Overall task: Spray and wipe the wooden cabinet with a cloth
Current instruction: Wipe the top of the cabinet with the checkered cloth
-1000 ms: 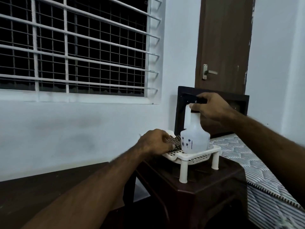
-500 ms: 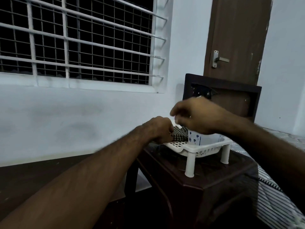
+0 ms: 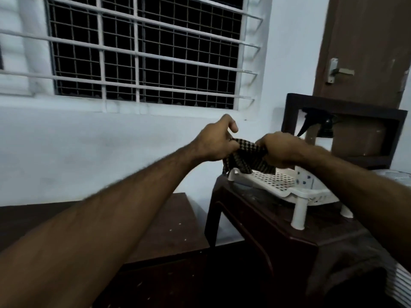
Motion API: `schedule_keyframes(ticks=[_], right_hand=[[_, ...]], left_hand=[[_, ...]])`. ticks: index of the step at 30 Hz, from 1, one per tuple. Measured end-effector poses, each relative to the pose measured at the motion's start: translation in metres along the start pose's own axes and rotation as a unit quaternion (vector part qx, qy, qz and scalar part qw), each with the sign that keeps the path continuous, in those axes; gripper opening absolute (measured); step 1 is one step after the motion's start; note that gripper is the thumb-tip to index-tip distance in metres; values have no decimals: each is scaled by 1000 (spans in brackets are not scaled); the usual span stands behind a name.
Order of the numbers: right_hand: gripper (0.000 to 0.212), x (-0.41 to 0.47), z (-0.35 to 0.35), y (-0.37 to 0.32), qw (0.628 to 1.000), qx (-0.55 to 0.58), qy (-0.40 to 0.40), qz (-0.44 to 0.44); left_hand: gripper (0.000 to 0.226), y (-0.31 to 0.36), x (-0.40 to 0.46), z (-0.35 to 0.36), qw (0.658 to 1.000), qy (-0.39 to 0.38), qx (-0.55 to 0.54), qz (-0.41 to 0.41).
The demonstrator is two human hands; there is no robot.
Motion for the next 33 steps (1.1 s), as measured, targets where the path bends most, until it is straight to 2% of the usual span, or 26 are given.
schedule_keyframes(ticks=[4,7,9,11,13,14,17,18,19,22,24,27,29,31,33], right_hand=[[32,3,-14,-38,999,30,13,-39],[34,-1,-19,-71,995,85,-5,-59],[31,-4,-8,-94,989,116,-49,-73],[26,-10,20,-118,979,132,-126,-90],[26,-18,56,-140,967,163,-178,-77],[28,-18,71,-149,970,169,-161,-72],[36,-26,102,-161,986,160,-15,-48],[39,-35,111,-163,983,179,5,-36],[42,-48,121,-164,981,189,4,-31],[64,-86,160,-170,981,126,-119,-91],[73,-98,175,-166,973,108,-170,-111],[65,-97,176,-166,972,123,-173,-104],[56,-96,176,-176,968,165,-165,-87],[59,-96,187,-187,959,191,-192,-85],[61,-87,204,-190,959,194,-194,-72]], left_hand=[[27,-16,-18,-43,998,24,-28,-41],[24,-30,-34,-73,996,25,-33,-84],[15,-48,-48,-82,991,-36,-37,-127],[9,-74,-69,-79,976,-123,-35,-176],[11,-103,-94,-73,964,-146,-13,-221],[13,-116,-102,-71,965,-122,0,-232],[11,-134,-121,-72,977,5,50,-209],[9,-136,-129,-69,979,13,53,-196],[6,-139,-138,-64,980,-8,61,-187],[10,-150,-173,-34,966,-139,110,-191],[17,-156,-187,-21,961,-155,135,-184],[30,-159,-188,-11,957,-141,226,-117],[49,-163,-190,4,933,-214,273,-99],[57,-170,-197,18,907,-287,284,-119],[58,-178,-199,25,898,-304,290,-133]])
Point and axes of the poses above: each hand's wrist, its own x-axis towards the middle knuckle, its own z-axis out of the palm, y = z × x, the point moved 5 cm from there along x, towards the middle knuckle, and after that the axes turned 8 degrees about y, right-handed, at the moved point
